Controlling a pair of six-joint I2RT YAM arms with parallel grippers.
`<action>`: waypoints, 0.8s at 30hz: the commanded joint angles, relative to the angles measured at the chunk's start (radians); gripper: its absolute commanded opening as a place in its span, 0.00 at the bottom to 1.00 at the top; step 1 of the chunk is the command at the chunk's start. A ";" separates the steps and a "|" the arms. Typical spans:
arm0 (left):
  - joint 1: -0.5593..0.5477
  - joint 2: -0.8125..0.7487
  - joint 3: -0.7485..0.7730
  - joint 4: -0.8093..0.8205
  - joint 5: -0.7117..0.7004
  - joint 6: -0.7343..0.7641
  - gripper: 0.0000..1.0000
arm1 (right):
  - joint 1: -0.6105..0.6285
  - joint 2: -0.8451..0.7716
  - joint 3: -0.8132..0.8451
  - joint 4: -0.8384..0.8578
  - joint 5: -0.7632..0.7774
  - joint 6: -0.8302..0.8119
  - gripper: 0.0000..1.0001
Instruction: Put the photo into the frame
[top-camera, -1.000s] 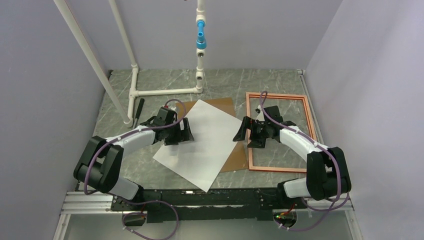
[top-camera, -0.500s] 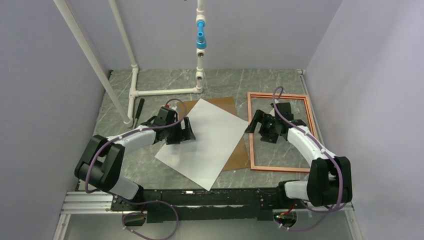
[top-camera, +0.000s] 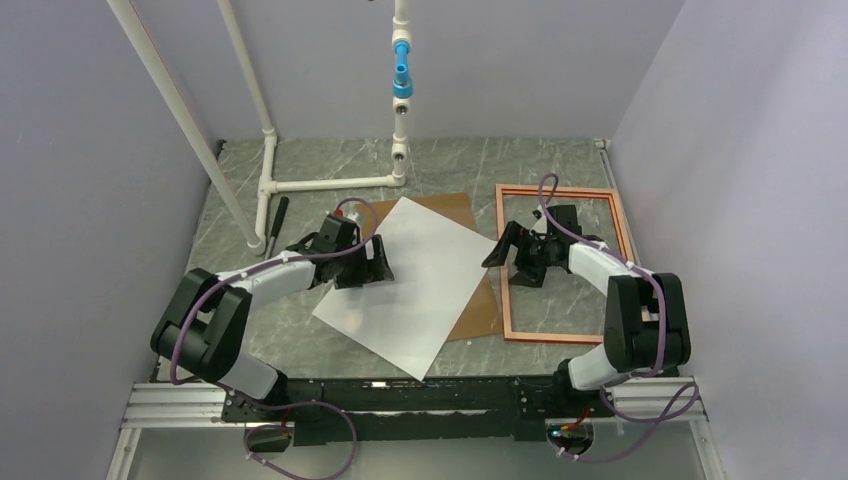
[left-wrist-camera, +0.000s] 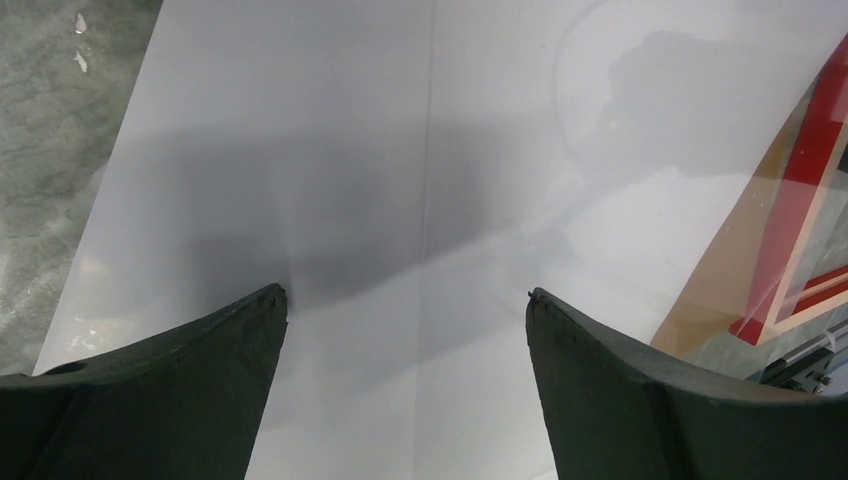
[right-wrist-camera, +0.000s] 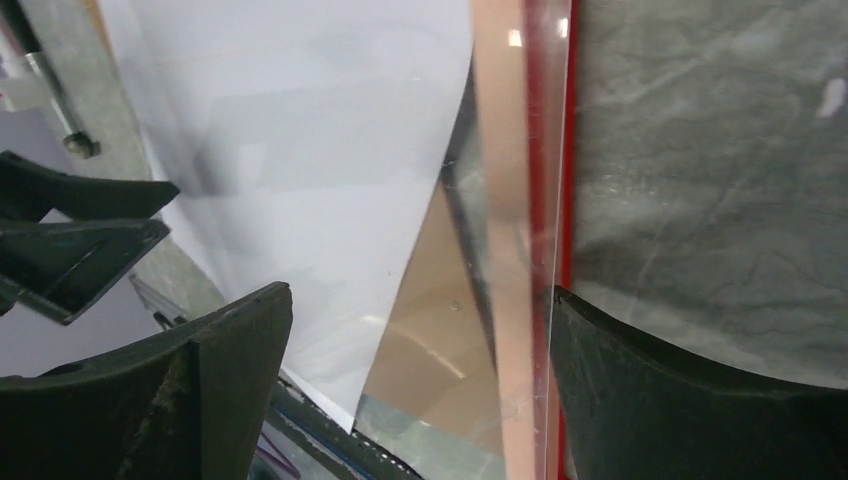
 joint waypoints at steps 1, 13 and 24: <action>-0.025 0.031 0.014 -0.004 0.012 -0.005 0.92 | -0.005 -0.070 0.019 0.074 -0.110 -0.017 0.96; -0.039 0.041 0.021 -0.002 0.005 -0.010 0.92 | -0.011 -0.194 -0.036 0.155 -0.233 0.057 0.92; -0.054 0.058 0.017 0.028 0.019 -0.020 0.92 | -0.015 -0.074 -0.086 0.296 -0.353 0.104 0.83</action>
